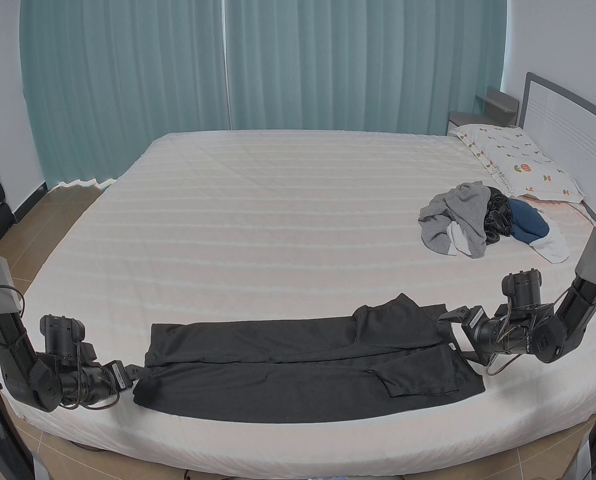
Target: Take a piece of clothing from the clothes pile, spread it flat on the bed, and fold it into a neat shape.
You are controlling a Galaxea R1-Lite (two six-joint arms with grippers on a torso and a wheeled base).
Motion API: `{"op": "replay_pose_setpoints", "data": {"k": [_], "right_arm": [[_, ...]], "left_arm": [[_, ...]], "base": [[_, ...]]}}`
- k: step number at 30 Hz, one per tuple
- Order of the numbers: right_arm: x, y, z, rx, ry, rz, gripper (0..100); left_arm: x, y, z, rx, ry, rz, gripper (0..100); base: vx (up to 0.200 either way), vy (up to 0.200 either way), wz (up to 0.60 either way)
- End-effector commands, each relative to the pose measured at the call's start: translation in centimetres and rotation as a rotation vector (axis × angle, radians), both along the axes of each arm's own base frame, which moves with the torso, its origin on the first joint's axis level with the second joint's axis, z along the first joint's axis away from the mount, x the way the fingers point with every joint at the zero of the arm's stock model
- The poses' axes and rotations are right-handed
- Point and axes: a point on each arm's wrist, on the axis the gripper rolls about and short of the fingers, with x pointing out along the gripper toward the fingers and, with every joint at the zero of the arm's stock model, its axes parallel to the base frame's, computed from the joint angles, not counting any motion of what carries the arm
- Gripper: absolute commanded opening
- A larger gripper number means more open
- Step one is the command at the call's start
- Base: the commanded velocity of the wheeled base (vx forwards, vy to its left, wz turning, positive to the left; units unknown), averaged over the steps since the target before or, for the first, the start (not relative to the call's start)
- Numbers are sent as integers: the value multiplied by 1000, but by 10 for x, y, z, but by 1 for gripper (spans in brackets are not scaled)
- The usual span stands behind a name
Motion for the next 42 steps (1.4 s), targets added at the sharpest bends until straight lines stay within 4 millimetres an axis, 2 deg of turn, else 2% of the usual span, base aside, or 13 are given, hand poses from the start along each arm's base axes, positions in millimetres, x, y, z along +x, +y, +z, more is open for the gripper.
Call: {"op": "replay_pose_setpoints", "data": {"k": [1, 5, 7, 8, 10, 14, 19, 27, 28, 34, 42], "right_arm": [[0, 1, 0, 0, 0, 3, 100], [0, 1, -2, 0, 4, 3, 100], [1, 1, -2, 0, 4, 3, 100], [1, 1, -2, 0, 4, 3, 100], [0, 1, -3, 0, 7, 4, 100], [0, 1, -3, -1, 9, 4, 100], [1, 1, -7, -3, 18, 5, 100], [2, 3, -7, -4, 17, 10, 100], [2, 3, -7, -3, 18, 9, 100], [2, 3, -7, -4, 17, 11, 100], [2, 3, -9, -6, 23, 11, 100]], "left_arm": [[32, 5, 20, -42, -108, 46, 100], [67, 5, 29, -121, -116, 75, 100], [80, 4, 30, -147, -106, 72, 100], [80, 4, 30, -147, -106, 72, 100], [100, 1, 24, -185, -79, 66, 100], [123, -2, 6, -210, -59, 77, 100], [132, -9, -11, -208, -34, 58, 100], [137, -12, -14, -199, -40, 52, 100], [138, -13, -16, -193, -38, 51, 0], [140, -14, -19, -158, -37, 81, 0], [142, -6, -18, -109, -49, 179, 0]], "base": [[0, 0, 0], [0, 0, 0], [0, 0, 0], [0, 0, 0], [0, 0, 0], [0, 0, 0], [0, 0, 0], [0, 0, 0], [0, 0, 0], [0, 0, 0], [0, 0, 0]]}}
